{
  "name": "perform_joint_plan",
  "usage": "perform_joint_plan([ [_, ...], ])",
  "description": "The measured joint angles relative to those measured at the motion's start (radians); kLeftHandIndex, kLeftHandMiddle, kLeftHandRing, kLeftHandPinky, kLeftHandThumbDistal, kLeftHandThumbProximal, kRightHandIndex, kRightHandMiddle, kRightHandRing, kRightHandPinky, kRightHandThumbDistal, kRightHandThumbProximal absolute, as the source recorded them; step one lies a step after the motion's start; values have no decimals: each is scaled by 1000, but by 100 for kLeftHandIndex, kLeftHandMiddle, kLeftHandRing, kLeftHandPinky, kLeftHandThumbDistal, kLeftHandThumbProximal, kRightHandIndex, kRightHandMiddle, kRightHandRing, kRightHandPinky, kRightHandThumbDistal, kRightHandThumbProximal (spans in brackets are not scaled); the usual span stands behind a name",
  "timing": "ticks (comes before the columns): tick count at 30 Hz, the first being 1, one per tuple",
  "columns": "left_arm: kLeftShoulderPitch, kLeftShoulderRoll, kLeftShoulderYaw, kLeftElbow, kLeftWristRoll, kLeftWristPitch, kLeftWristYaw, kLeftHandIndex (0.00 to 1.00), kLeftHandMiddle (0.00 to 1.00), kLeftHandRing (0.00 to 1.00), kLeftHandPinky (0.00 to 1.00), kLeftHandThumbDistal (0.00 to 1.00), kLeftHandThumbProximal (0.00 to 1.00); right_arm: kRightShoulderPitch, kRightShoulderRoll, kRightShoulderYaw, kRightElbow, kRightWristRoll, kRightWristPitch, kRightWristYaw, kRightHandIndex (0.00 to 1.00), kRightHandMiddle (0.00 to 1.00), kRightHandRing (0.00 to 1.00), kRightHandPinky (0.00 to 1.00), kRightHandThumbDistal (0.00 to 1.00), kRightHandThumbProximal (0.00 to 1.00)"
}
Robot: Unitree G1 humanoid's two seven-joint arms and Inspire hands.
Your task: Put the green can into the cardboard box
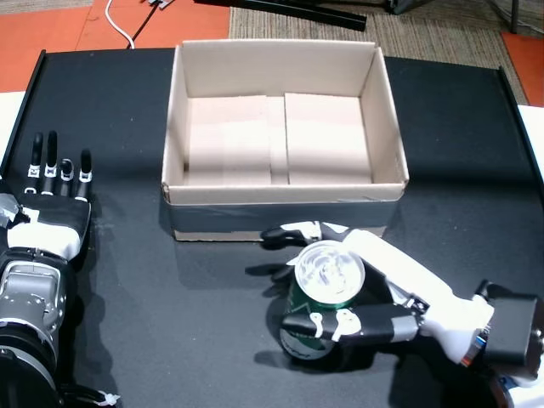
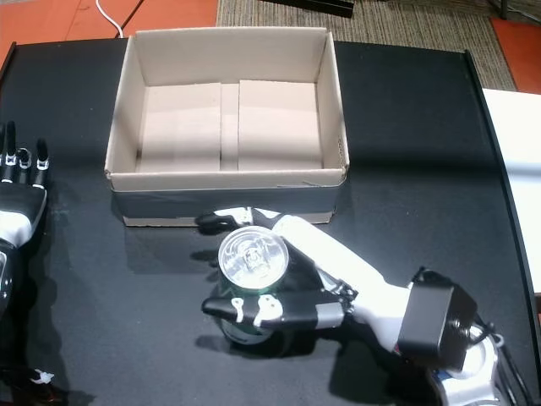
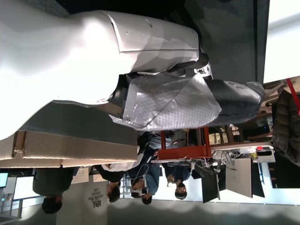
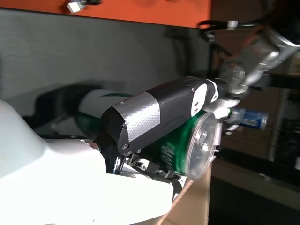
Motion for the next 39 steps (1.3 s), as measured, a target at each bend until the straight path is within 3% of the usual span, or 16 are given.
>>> perform_joint_plan([
  [3, 0, 0, 0, 0, 0, 0, -3, 26, 27, 54, 81, 57, 97, -2, 14, -27, 4, 27, 23, 33, 63, 63, 70, 84, 100, 59],
  [4, 0, 0, 0, 0, 0, 0, -3, 32, 36, 64, 90, 46, 100, -3, 16, -37, 5, 29, 29, 42, 63, 63, 70, 84, 100, 60],
  [6, 0, 0, 0, 0, 0, 0, -3, 45, 48, 76, 95, 35, 100, -3, 17, -50, 7, 31, 41, 55, 63, 63, 70, 84, 100, 59],
  [8, 0, 0, 0, 0, 0, 0, -3, 61, 57, 81, 96, 30, 100, -5, 17, -55, 7, 32, 50, 70, 63, 62, 68, 83, 100, 59],
  [10, 0, 0, 0, 0, 0, 0, -3, 74, 57, 79, 94, 28, 100, -7, 18, -58, 7, 32, 55, 81, 63, 61, 66, 82, 100, 59],
  [15, 0, -1, 0, 0, 0, -1, -3, 68, 44, 64, 78, 44, 100, -14, 18, -55, 7, 25, 61, 100, 63, 60, 61, 78, 100, 62],
  [20, 0, -1, 1, 0, -2, -1, -3, 63, 41, 61, 78, 50, 93, -23, 12, -41, 7, 2, 59, 112, 67, 56, 53, 73, 100, 64],
  [22, 0, -1, 2, 0, -2, -1, -3, 55, 39, 59, 75, 53, 91, -23, 6, -37, 6, -14, 58, 105, 70, 57, 50, 70, 100, 65],
  [26, 0, -3, 2, 0, -2, -6, -3, 54, 40, 60, 78, 43, 99, -23, -2, -26, 6, -27, 58, 89, 67, 57, 50, 62, 100, 61],
  [32, 0, -7, 5, 0, -4, -7, -4, 67, 47, 65, 83, 29, 99, -25, -16, 4, 6, -72, 53, 42, 65, 55, 47, 45, 97, 60],
  [33, 0, -7, 6, 0, -5, -7, -5, 70, 50, 67, 85, 25, 100, -25, -24, 20, 6, -98, 44, 6, 64, 54, 45, 41, 85, 56],
  [35, 0, -7, 10, 0, -6, -7, -12, 75, 54, 71, 87, 17, 100, -28, -32, 37, 3, -133, 27, -50, 49, 41, 37, 34, 69, 50],
  [36, 0, -8, 12, 0, -6, -7, -20, 74, 54, 70, 86, 12, 99, -29, -34, 41, 3, -145, 23, -74, 42, 34, 31, 30, 51, 43],
  [39, 1, -8, 14, -1, -7, -7, -24, 71, 56, 71, 86, 3, 99, -29, -38, 54, 4, -168, 19, -122, 29, 20, 19, 21, 24, 40],
])
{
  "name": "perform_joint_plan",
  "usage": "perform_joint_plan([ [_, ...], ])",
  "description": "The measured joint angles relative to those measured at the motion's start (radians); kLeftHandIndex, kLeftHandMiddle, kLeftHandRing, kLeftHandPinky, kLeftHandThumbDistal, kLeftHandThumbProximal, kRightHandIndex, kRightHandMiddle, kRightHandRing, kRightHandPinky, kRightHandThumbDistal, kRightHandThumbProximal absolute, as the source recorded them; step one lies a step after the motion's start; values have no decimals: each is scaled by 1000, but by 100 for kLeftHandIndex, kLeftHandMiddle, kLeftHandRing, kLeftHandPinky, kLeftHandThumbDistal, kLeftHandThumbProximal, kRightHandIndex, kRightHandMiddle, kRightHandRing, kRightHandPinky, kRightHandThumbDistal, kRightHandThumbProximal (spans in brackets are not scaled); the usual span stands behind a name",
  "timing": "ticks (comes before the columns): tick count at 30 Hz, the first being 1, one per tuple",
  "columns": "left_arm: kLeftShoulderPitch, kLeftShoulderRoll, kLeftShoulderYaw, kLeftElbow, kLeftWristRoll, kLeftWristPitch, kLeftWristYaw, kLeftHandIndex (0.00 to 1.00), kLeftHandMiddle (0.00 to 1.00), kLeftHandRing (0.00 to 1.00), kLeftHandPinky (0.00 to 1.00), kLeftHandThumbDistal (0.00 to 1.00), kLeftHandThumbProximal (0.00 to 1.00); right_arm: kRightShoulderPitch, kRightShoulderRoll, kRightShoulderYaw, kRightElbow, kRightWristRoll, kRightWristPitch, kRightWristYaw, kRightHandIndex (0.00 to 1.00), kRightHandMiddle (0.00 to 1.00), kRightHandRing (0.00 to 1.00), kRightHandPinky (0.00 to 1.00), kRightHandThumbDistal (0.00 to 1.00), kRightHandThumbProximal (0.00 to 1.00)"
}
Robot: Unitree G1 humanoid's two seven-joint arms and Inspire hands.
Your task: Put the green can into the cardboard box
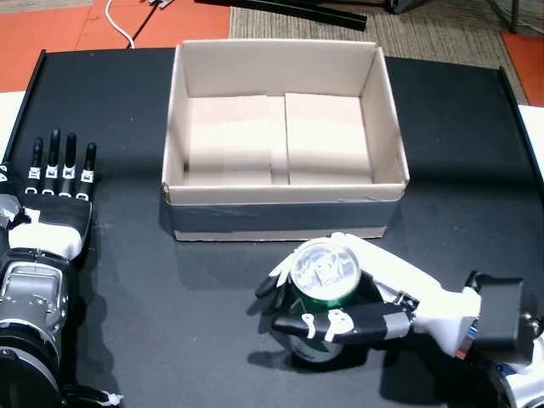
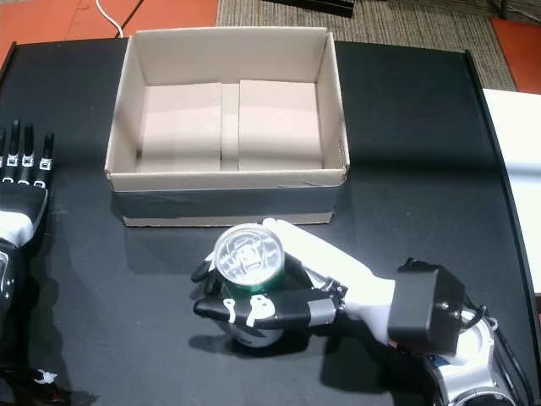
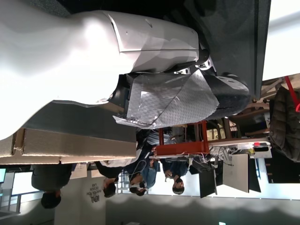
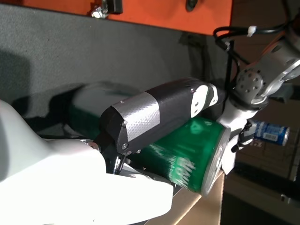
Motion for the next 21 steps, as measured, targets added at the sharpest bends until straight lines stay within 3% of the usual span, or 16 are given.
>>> perform_joint_plan([
  [2, 0, 0, 0, 0, 0, 0, 0, 71, 59, 72, 85, 0, 100, 0, 0, 7, 1, -7, -6, -28, 26, 17, 15, 16, 24, 53],
  [3, 0, 0, 0, 0, 0, 0, 0, 72, 60, 73, 86, 0, 100, 0, 1, 8, 2, -9, -12, -46, 22, 14, 13, 15, 21, 55],
  [4, 1, 0, 2, -1, 0, 0, 0, 73, 60, 73, 87, 0, 99, 1, 2, 8, 3, -11, -20, -68, 18, 11, 10, 13, 12, 49],
  [5, 1, 0, 3, -1, -1, 0, -1, 74, 61, 74, 87, 0, 99, 0, 3, 8, 3, -12, -27, -85, 9, 5, 8, 10, 2, 36],
  [6, 3, 0, 3, -1, -2, 0, -2, 75, 62, 75, 89, 0, 100, 0, 6, 8, 4, -12, -33, -96, 2, 1, 4, 8, 0, 32],
  [7, 4, 0, 3, -2, -2, 0, -5, 74, 63, 76, 90, 0, 100, 0, 10, 7, 5, -12, -36, -103, 1, 0, 2, 6, 3, 42],
  [9, 5, 0, 3, -2, -2, 0, -8, 73, 64, 76, 90, 0, 100, 1, 17, 9, 10, -14, -37, -117, 0, 0, 0, 4, 6, 55],
  [10, 5, 0, 3, -2, -2, 0, -8, 73, 65, 76, 90, 0, 100, 1, 20, 10, 11, -17, -38, -128, 0, 0, 0, 4, 1, 56],
  [13, 7, 0, 3, -2, -2, 0, -11, 74, 66, 78, 92, 0, 100, 1, 26, 11, 15, -20, -40, -156, 0, 0, 0, 1, 0, 56],
  [17, 9, 0, 3, -3, -2, 0, -12, 73, 66, 77, 89, 0, 98, 1, 28, 17, 17, -44, -48, -209, 0, 0, 0, 0, 0, 43],
  [18, 9, 0, 3, -3, -2, 0, -12, 73, 67, 77, 89, 0, 98, 1, 28, 20, 17, -52, -55, -223, 0, 0, 0, 0, 6, 56],
  [19, 9, 0, 3, -4, -2, 0, -12, 73, 67, 78, 90, 0, 99, 1, 28, 23, 17, -62, -61, -239, 0, 0, 0, 0, 4, 64],
  [21, 9, 0, 2, -4, -2, 0, -13, 72, 67, 78, 89, 0, 100, 1, 27, 30, 17, -84, -75, -278, 0, 1, 0, 2, 0, 65],
])
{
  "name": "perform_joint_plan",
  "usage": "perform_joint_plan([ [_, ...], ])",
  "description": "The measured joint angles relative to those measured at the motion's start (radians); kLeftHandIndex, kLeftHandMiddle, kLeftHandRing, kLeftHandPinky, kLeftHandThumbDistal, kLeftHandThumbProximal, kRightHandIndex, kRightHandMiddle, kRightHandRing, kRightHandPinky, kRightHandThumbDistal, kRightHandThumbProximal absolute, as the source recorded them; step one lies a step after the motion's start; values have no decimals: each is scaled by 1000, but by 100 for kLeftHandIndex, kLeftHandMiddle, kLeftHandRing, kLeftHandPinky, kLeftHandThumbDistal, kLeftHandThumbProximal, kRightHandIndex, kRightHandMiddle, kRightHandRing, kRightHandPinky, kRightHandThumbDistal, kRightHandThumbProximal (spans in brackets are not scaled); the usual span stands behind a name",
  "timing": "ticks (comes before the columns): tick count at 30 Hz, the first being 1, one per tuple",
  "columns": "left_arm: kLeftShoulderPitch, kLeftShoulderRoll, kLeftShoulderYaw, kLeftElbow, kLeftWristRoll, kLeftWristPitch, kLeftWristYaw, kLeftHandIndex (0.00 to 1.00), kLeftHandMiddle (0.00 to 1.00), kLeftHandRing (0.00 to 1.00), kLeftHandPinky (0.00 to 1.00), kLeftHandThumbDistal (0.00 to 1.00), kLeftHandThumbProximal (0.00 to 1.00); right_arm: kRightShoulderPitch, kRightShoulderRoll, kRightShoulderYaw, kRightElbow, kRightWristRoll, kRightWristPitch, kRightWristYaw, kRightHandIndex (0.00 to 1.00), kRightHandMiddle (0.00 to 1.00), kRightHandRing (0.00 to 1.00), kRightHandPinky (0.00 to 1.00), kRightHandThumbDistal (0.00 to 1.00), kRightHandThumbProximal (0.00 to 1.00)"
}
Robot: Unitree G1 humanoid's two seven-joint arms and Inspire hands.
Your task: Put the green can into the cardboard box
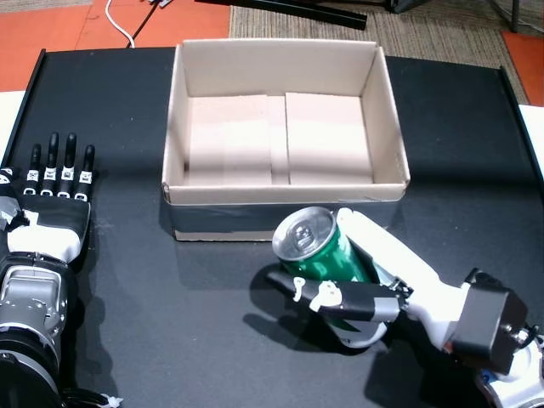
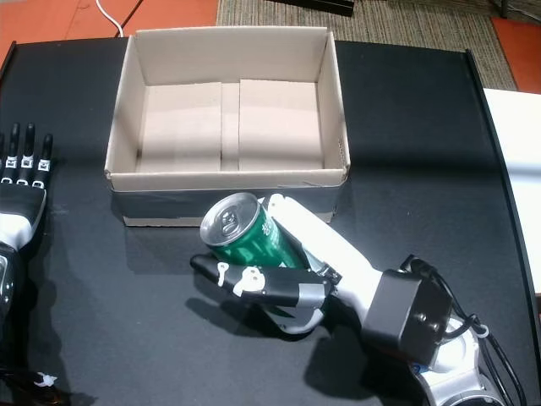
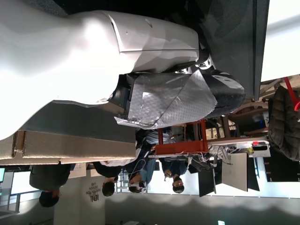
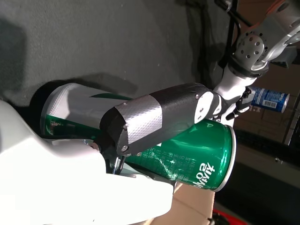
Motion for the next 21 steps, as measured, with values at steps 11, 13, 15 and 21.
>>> perform_joint_plan([
  [11, 1, -1, -10, 0, 2, -5, -1, 72, 70, 83, 92, 0, 100, -74, -28, 46, -30, -86, -212, -133, 0, 0, 0, 6, 30, 80],
  [13, 1, -1, -10, 0, 2, -5, -1, 70, 68, 81, 89, 0, 100, -111, -28, 45, -45, -84, -254, -148, 0, 0, 0, 6, 32, 84],
  [15, 1, -2, -13, 0, 3, -5, -1, 68, 67, 80, 88, 0, 100, -138, -28, 41, -63, -93, -297, -189, 0, 0, 0, 5, 20, 80],
  [21, 2, -1, -18, 0, 3, -5, -3, 67, 68, 80, 89, 0, 100, -224, -20, 18, -89, -112, -382, -300, 0, 0, 0, 3, 16, 79],
])
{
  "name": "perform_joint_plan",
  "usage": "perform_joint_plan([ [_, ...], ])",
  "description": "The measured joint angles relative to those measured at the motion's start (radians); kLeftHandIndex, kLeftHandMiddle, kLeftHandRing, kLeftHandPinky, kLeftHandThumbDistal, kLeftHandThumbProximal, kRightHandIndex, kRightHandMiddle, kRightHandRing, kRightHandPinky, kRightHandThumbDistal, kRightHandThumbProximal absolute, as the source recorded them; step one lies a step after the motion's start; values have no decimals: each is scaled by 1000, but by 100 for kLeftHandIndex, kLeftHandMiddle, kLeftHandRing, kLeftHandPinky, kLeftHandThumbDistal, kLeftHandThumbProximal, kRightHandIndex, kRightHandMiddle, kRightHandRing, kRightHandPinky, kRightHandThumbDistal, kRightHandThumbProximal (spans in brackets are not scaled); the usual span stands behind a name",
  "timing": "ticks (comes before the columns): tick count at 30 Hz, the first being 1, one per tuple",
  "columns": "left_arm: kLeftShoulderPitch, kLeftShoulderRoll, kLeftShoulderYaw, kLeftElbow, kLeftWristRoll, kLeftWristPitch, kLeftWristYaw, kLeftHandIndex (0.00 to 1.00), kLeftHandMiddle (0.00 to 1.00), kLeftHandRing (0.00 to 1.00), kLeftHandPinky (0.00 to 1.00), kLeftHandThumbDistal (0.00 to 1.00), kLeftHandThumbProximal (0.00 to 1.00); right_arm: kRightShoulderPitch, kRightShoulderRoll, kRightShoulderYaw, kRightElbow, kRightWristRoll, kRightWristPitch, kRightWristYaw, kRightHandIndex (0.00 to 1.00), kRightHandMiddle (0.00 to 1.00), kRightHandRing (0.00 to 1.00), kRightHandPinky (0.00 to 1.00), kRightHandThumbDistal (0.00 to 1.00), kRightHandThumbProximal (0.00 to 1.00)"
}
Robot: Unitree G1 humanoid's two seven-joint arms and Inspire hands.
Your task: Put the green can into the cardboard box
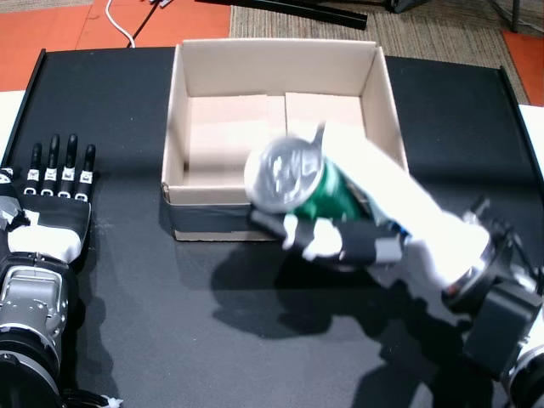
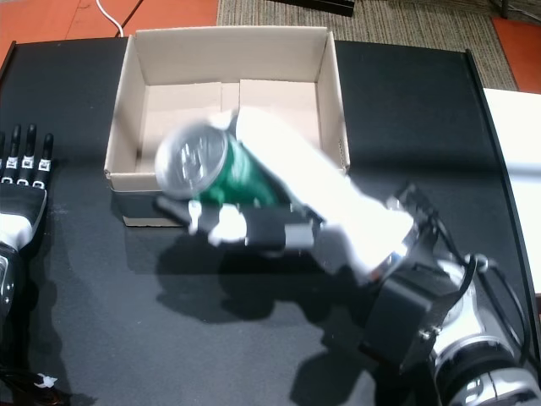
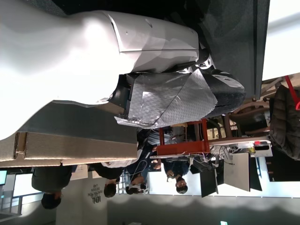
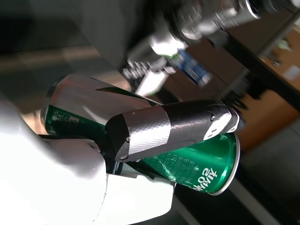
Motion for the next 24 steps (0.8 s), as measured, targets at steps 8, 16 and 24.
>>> perform_joint_plan([
  [8, 0, 0, 0, 0, 0, -1, 2, 69, 66, 77, 89, 0, 100, -81, 19, -84, -44, -157, -45, -247, 0, 0, 0, 3, 13, 70],
  [16, -1, 0, 1, 0, 0, 0, 3, 69, 64, 72, 86, 0, 100, -126, -10, -19, -131, -606, 138, -863, 0, 0, 0, 0, 32, 65],
  [24, -2, 1, 1, 0, 0, -1, 3, 70, 65, 72, 86, 0, 100, -236, -64, 228, -94, -950, 423, -1421, 0, 0, 0, 2, 35, 60],
])
